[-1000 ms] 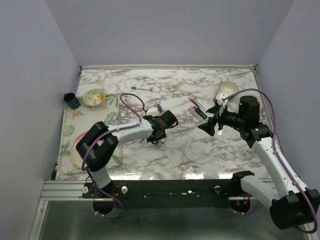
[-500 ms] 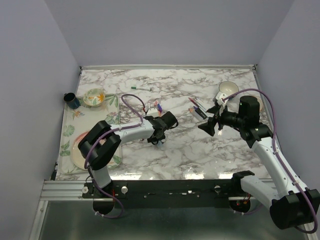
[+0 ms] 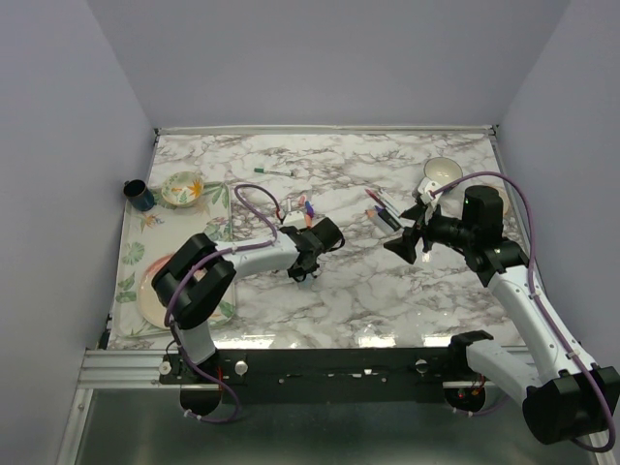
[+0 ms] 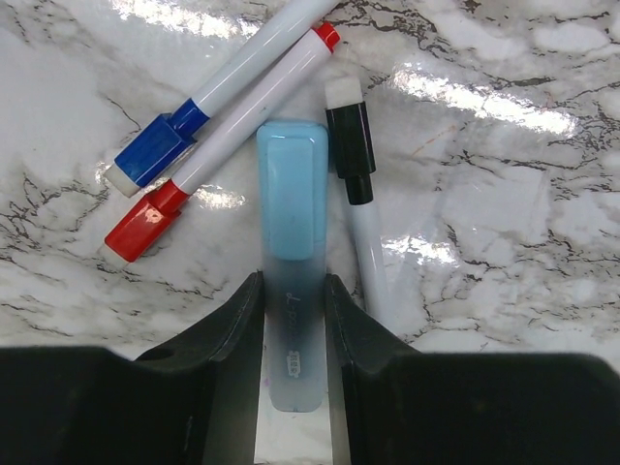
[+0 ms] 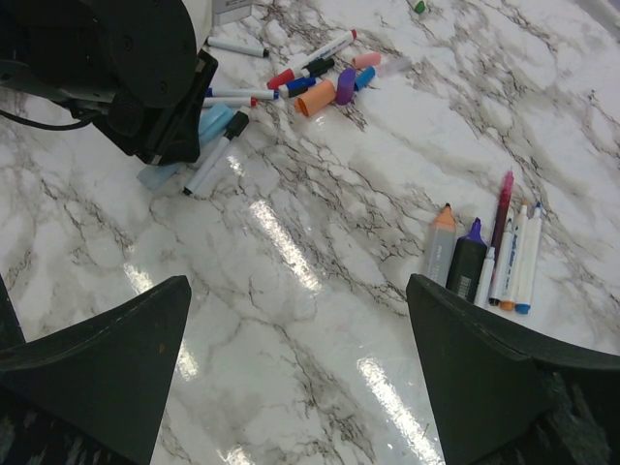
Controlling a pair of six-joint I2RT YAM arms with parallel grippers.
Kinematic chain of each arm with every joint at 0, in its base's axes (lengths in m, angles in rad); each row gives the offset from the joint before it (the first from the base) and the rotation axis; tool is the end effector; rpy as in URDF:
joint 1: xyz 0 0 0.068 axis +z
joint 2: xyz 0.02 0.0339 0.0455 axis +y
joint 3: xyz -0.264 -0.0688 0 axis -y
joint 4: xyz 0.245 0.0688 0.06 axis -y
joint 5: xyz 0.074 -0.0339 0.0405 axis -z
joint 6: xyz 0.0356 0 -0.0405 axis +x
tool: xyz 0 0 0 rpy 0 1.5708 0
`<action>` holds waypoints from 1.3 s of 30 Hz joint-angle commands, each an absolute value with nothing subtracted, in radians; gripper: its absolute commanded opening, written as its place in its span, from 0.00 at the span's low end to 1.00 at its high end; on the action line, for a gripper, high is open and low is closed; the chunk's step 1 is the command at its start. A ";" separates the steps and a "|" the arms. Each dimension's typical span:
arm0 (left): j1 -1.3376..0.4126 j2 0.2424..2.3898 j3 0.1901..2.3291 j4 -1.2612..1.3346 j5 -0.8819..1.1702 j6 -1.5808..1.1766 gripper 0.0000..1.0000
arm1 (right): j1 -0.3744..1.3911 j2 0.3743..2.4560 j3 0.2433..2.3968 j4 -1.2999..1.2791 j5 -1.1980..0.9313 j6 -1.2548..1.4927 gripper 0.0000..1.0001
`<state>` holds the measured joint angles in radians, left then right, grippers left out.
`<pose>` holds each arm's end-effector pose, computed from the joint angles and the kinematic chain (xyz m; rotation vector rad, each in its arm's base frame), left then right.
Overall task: Open the pen caps
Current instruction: Grab a pen on the table with the left arm, then pass the pen from the left arm to the right
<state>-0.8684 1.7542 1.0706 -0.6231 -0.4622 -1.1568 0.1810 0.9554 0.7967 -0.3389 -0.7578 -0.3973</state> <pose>0.2212 -0.2368 0.1627 -0.4563 2.5743 0.0313 0.1990 0.0613 0.3019 -0.9862 1.7157 0.6386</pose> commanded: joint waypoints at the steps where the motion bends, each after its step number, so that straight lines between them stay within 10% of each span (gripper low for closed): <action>1: -0.874 1.726 1.032 -0.627 -0.483 -1.180 0.24 | 0.176 0.957 0.821 -0.353 -0.776 -0.413 1.00; 14: -0.891 1.491 0.966 -0.583 -0.450 -1.082 0.11 | 0.176 0.962 0.816 -0.353 -0.790 -0.416 1.00; 25: -0.890 1.200 0.686 -0.005 -0.154 -0.871 0.02 | 0.178 1.006 0.827 -0.403 -0.923 -0.423 1.00; 39: -0.888 1.294 0.762 0.254 -0.084 -0.928 0.01 | 0.199 1.121 0.839 -0.423 -1.026 -0.361 0.99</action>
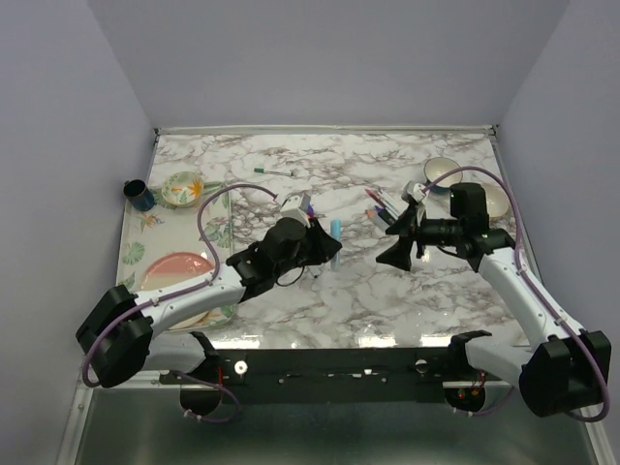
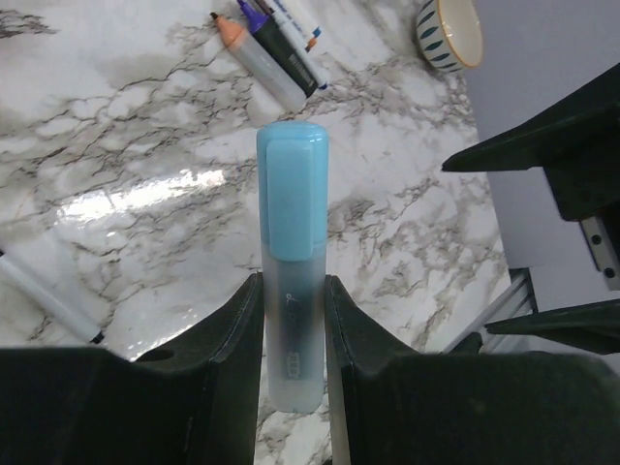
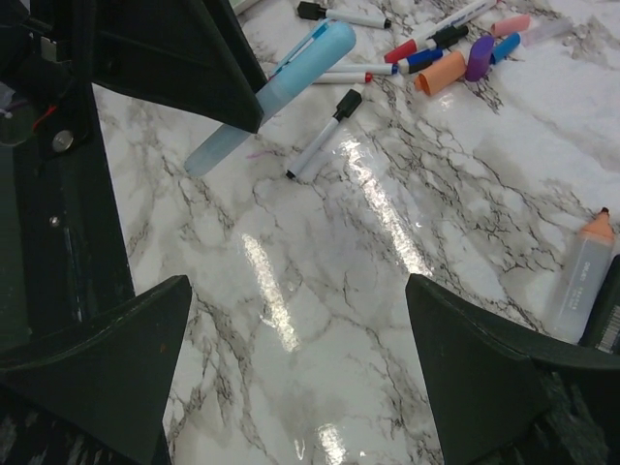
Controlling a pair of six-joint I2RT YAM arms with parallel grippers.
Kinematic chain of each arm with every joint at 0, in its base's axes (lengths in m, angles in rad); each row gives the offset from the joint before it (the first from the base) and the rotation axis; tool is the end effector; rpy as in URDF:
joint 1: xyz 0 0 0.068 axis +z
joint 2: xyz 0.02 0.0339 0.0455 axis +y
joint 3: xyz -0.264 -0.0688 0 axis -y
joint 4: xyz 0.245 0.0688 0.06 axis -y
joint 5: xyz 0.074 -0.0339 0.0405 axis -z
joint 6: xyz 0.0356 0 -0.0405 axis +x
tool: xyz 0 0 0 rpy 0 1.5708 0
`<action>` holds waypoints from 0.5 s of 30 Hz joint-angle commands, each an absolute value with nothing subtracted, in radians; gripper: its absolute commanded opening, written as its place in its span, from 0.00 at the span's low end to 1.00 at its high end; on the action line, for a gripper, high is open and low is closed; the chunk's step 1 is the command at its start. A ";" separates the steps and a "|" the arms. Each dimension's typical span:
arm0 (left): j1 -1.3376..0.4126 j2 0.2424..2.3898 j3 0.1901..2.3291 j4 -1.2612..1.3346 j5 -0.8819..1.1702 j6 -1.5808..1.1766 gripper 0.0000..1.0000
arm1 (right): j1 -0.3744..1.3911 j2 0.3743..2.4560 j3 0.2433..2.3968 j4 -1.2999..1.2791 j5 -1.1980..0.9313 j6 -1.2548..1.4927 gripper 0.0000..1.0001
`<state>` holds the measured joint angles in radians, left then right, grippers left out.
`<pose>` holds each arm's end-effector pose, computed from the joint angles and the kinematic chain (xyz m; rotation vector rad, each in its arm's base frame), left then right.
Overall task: Open the pen caps
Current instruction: Pass the pen from the left arm to the right
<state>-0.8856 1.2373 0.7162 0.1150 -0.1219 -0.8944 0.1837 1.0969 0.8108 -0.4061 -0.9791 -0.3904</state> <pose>0.1782 -0.2113 0.2498 -0.0947 2.1232 -1.0052 0.2146 0.0699 0.2769 -1.0489 1.7805 0.9652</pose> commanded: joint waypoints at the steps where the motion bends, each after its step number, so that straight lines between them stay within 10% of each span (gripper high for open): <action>1: -0.888 1.307 0.770 0.265 -0.081 -0.934 0.01 | 0.207 1.130 0.839 -0.422 -1.026 -0.354 0.98; 15: -0.900 1.474 0.908 0.354 -0.095 -1.014 0.01 | 0.219 1.152 0.813 -0.339 -0.974 -0.258 0.97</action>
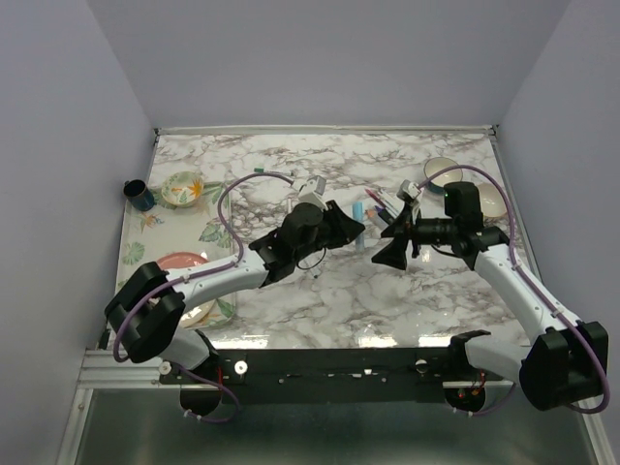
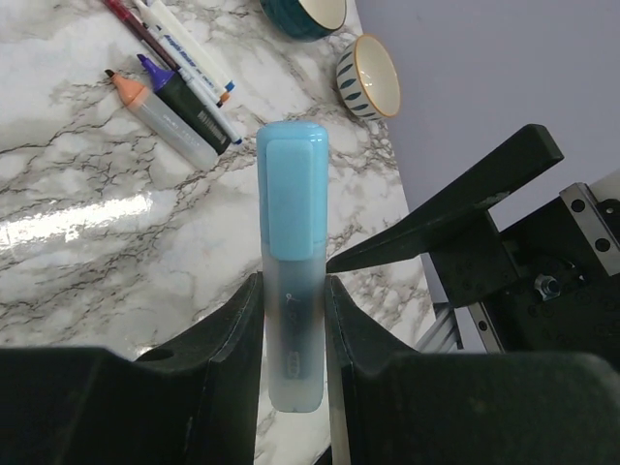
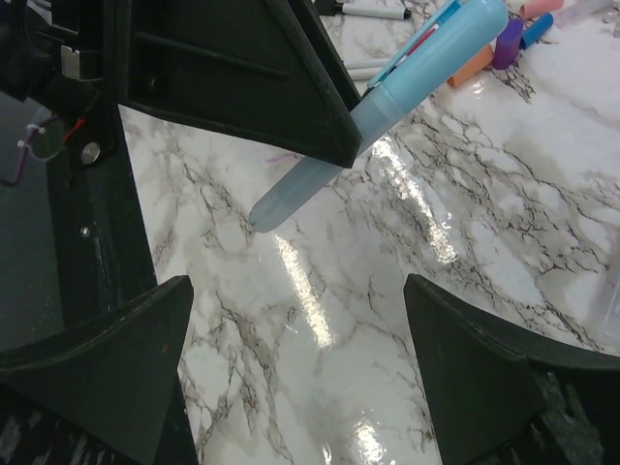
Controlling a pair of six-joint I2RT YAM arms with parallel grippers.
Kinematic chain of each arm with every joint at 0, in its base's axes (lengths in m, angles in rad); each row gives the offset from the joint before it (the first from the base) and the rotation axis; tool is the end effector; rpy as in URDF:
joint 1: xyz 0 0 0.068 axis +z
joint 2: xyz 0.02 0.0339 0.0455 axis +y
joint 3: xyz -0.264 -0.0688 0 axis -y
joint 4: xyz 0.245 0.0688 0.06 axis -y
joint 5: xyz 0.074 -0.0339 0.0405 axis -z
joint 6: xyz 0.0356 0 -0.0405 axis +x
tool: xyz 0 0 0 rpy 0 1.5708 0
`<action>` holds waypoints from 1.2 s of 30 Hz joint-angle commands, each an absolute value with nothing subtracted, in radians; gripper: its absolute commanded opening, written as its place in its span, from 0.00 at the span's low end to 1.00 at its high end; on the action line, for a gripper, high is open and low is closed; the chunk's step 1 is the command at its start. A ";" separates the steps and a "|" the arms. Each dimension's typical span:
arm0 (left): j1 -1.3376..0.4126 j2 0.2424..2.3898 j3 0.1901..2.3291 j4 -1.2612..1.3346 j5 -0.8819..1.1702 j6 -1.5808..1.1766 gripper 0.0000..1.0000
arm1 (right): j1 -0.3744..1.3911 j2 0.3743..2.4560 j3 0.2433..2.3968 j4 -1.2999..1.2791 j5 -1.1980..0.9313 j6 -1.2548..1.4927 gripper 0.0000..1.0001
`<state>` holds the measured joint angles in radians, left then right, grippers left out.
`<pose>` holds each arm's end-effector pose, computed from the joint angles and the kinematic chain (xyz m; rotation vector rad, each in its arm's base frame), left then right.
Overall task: Open the pen caps
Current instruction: Pass the pen from the left arm to the right, then hold the pen cap with the left arm and grip the barrel with the right arm
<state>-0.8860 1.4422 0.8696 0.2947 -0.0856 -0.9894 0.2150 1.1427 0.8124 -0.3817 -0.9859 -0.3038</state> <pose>0.2110 -0.2536 0.2630 -0.1707 2.0269 -1.1853 0.2208 0.0786 0.2698 -1.0083 1.8431 1.0533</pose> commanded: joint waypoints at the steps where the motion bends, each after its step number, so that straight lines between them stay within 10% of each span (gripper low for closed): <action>1: -0.905 1.480 0.914 0.356 -0.104 -1.015 0.01 | 0.221 1.154 0.813 -0.333 -0.974 -0.247 0.97; 19: -0.983 1.578 0.991 0.391 -0.233 -1.046 0.02 | 0.221 1.195 0.796 -0.212 -0.825 0.029 0.91; 32: -1.011 1.582 0.994 0.440 -0.255 -1.060 0.12 | 0.219 1.241 0.801 -0.189 -0.884 0.080 0.11; 36: -1.011 1.559 0.983 0.430 -0.261 -1.054 0.47 | 0.219 1.239 0.810 -0.205 -0.877 0.054 0.01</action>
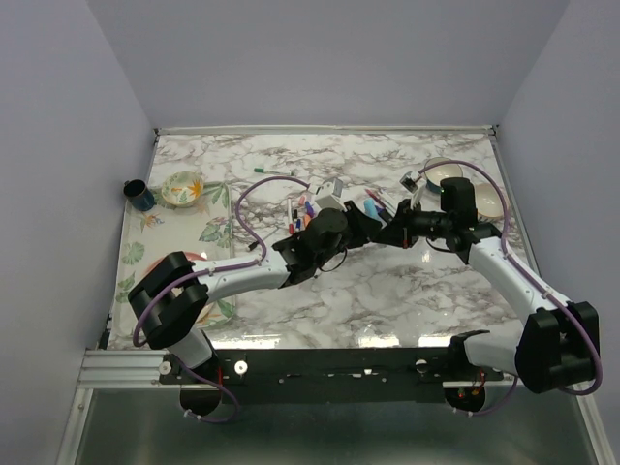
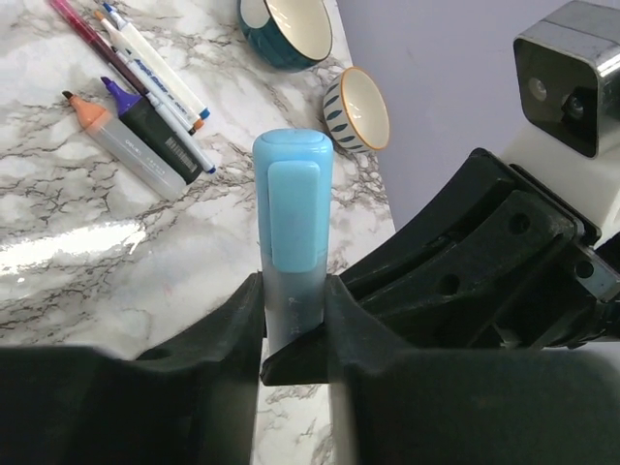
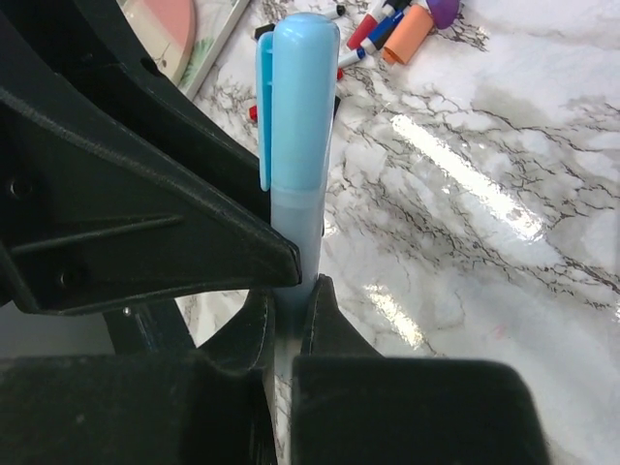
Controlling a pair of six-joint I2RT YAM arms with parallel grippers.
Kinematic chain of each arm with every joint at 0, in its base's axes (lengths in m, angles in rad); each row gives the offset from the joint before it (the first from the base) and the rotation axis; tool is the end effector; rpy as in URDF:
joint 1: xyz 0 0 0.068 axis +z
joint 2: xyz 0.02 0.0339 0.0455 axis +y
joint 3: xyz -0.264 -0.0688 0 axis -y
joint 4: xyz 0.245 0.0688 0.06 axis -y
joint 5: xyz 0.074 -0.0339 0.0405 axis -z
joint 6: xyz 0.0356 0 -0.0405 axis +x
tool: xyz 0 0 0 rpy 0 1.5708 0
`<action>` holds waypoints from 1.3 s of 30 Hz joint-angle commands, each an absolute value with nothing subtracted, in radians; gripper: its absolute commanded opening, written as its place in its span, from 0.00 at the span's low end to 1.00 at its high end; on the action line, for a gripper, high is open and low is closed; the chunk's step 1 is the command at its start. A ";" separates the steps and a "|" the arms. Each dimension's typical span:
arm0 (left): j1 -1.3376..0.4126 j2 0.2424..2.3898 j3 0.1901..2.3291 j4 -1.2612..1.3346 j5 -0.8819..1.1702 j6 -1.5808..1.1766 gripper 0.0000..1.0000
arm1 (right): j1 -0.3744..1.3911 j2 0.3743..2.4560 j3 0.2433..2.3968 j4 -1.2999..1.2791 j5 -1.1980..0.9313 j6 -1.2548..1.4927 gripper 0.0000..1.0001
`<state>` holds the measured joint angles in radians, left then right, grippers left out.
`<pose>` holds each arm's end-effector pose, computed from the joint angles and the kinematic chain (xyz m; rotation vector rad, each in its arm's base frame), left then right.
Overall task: Open the pen caps
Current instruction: Hold the pen cap with the left arm and grip the barrel with the right arm, then open the pen cap, then place the barrel on the table with the right arm
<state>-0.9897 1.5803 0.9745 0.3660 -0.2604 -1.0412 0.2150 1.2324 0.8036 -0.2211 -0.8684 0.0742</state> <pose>0.2071 -0.2987 0.2616 -0.2524 1.9585 -1.1746 0.2456 0.0815 0.2565 -0.6327 2.0713 1.1194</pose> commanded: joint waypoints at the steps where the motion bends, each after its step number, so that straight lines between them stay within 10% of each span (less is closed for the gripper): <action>1: -1.009 1.552 0.980 0.419 -0.270 -1.048 0.52 | 0.221 1.238 0.813 -0.218 -0.879 0.039 0.01; 6: -0.997 1.511 0.965 0.377 -0.305 -1.011 0.64 | 0.219 1.247 0.827 -0.258 -0.934 -0.038 0.01; 23: -0.971 1.502 1.003 0.307 -0.354 -0.960 0.58 | 0.221 1.255 0.839 -0.299 -1.014 -0.086 0.01; 33: -0.956 1.488 1.012 0.296 -0.388 -0.950 0.11 | 0.221 1.273 0.853 -0.339 -1.038 -0.136 0.01; 39: -0.884 1.389 0.942 0.310 -0.501 -0.957 0.00 | 0.222 1.305 0.880 -0.448 -1.098 -0.271 0.01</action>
<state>-0.9615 1.4956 0.9833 0.2974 -0.3294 -0.9836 0.2150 1.2785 0.8524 -0.3069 -1.0210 -0.1463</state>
